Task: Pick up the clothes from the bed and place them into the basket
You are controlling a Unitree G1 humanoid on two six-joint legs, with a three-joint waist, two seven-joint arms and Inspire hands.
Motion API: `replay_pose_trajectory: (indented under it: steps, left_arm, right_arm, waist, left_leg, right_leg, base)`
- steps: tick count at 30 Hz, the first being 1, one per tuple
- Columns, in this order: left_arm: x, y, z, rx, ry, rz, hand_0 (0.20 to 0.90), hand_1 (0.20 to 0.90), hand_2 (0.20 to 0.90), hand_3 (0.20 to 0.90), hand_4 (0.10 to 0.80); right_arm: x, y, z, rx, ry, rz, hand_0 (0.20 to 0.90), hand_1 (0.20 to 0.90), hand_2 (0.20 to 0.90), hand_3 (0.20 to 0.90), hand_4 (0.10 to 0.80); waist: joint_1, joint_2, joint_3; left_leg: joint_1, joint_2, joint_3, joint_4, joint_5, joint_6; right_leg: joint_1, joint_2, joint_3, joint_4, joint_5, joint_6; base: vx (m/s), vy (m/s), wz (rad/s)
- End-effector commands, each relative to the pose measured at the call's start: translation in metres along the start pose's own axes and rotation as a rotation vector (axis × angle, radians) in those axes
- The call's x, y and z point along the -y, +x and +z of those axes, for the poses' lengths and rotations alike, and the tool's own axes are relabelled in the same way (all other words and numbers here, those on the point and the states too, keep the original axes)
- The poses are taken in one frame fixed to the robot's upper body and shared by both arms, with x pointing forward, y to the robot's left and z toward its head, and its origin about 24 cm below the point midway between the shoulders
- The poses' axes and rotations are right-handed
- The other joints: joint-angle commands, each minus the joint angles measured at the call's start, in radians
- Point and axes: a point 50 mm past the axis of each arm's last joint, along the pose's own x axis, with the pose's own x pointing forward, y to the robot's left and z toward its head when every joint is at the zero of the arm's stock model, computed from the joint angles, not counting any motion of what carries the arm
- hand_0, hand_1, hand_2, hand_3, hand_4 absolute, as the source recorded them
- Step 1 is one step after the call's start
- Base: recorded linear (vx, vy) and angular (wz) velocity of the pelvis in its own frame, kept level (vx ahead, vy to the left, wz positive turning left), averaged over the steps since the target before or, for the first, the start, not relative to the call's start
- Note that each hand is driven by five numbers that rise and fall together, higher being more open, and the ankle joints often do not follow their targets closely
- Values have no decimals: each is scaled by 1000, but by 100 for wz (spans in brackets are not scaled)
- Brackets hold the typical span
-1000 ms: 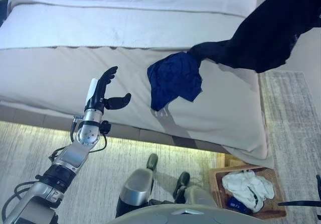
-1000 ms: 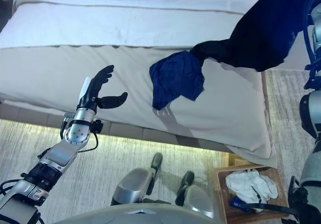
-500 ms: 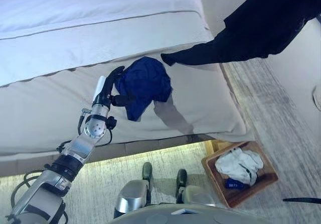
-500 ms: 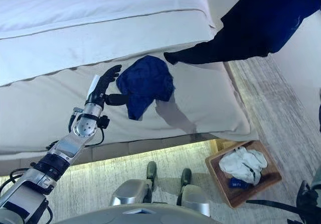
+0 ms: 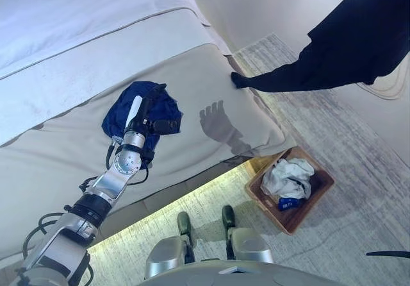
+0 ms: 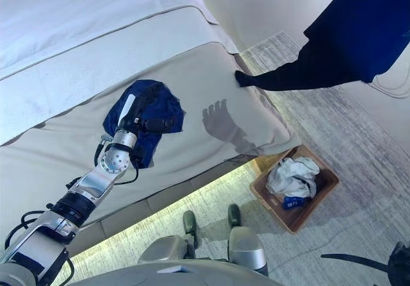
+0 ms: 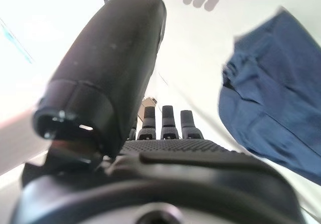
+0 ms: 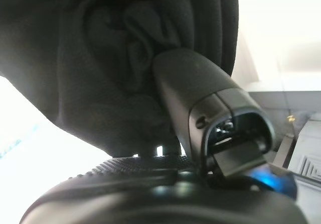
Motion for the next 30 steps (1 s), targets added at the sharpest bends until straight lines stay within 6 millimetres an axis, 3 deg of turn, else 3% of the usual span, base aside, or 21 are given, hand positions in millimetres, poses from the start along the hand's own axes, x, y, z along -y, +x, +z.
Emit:
replay_pose_trajectory:
  steps: [1, 4, 11, 17, 30]
  left_arm:
    - [17, -12, -6, 59, -4, -51, 900, 900, 900, 900, 800]
    - [18, -10, -4, 66, -1, -55, 900, 900, 900, 900, 800]
    - [15, -7, -6, 46, -3, -32, 900, 900, 900, 900, 800]
    - [8, -4, -6, 29, -2, 5, 900, 900, 900, 900, 800]
    - [0, -2, -9, 6, 15, 73, 900, 900, 900, 900, 800]
  right_arm:
    - [13, -4, 0, 109, -60, -53, 300, 300, 300, 200, 100]
    - [13, -5, -6, 100, -80, -6, 300, 300, 300, 200, 100]
    - [-10, -21, -17, 89, -82, 152, 300, 300, 300, 200, 100]
    - [-44, -54, -35, 76, -72, 293, 300, 300, 300, 200, 100]
    - [-65, -102, -80, -115, -13, 495, 300, 300, 300, 200, 100]
  waist:
    - [-14, -17, -313]
    - [-28, -17, -315]
    - [-43, -16, -315]
    - [-54, -12, -298]
    - [-98, -6, -273]
  left_leg:
    - [-8, 1, -17, 0, -105, -14]
    - [-8, 0, -9, 0, -105, -12]
    - [-8, -1, 2, 0, -104, -9]
    - [-13, 1, 14, 0, -100, -2]
    - [-8, 7, 53, 0, -105, 4]
  right_leg:
    - [-59, 46, 20, 5, 38, 19]
    - [-65, 49, 31, 7, 40, 20]
    - [-73, 53, 43, 6, 49, 24]
    - [-83, 57, 50, 9, 52, 23]
    - [-92, 66, 80, 12, 55, 22]
  base:
    - [-22, 8, -12]
    - [-26, 8, -16]
    - [4, -12, -11]
    - [-18, -16, -10]
    - [6, -1, -8]
